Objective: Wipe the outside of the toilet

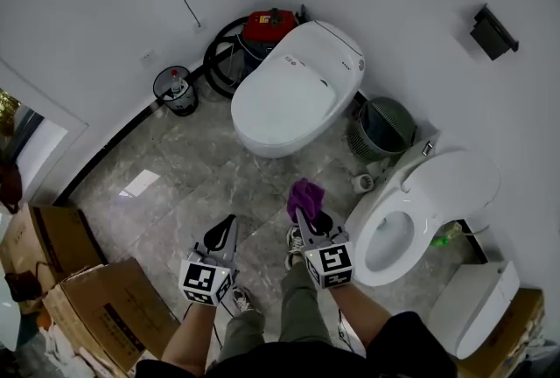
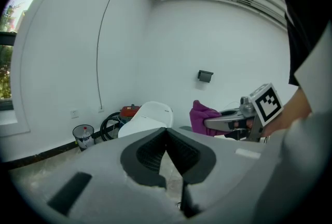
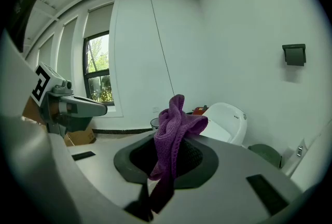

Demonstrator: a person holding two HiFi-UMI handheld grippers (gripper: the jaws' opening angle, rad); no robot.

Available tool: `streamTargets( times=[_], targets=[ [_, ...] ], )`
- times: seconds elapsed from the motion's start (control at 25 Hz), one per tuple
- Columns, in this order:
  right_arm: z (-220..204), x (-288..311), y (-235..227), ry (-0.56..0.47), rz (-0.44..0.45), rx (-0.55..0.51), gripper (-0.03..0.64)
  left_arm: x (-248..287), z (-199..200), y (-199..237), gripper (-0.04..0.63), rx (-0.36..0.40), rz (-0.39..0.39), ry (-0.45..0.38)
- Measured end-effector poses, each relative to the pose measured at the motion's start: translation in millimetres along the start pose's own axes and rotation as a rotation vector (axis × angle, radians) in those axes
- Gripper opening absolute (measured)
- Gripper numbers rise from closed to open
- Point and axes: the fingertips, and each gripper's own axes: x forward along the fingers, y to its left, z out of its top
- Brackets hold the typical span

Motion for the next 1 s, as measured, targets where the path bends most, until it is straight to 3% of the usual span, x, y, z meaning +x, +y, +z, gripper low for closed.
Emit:
streamTargets(
  times=[0.24,0.6,1.0],
  targets=[
    [-47.5,60.3,-19.8,-0.017,-0.002,-0.049,0.063,54.2,-52.9,25.7,0.0,-0.026,-0.011,-0.002],
    [-132.6,139.3,-33.0,-0.064,-0.049,-0.13,0.063,124.0,-169.6,59.9,0.0,-0.018,-0.05,0.015],
    [-205.2,222.7,-53.1,-0.188,0.018,-0.253,0.063,214.2,-246.4,83.1,0.001,0.032,-0.053,-0.101]
  ],
)
